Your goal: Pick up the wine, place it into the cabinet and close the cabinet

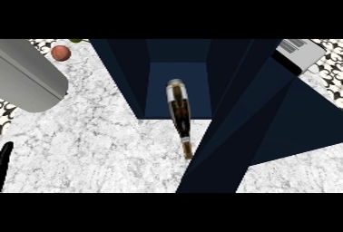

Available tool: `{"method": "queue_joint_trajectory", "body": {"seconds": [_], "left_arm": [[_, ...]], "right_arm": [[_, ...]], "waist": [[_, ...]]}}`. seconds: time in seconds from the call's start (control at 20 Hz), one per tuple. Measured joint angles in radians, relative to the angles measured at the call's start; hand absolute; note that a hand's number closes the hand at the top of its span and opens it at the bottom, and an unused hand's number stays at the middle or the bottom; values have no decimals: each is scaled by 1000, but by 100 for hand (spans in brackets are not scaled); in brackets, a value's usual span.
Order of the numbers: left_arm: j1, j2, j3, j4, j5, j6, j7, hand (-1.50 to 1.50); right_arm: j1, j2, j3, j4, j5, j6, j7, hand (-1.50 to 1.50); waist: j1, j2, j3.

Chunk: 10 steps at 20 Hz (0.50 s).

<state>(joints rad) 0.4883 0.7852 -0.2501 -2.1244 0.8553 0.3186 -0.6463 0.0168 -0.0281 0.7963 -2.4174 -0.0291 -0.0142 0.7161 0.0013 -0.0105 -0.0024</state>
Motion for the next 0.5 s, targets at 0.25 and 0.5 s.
{"method": "queue_joint_trajectory", "body": {"seconds": [0.25,0.5], "left_arm": [[4,18,57,6,39,-49,29,-150],[-18,16,89,6,70,-79,63,-150]], "right_arm": [[-81,-29,40,10,83,-107,0,150],[-201,-82,70,22,136,-206,15,150]], "waist": [[4,-1,-1],[8,3,0]]}}
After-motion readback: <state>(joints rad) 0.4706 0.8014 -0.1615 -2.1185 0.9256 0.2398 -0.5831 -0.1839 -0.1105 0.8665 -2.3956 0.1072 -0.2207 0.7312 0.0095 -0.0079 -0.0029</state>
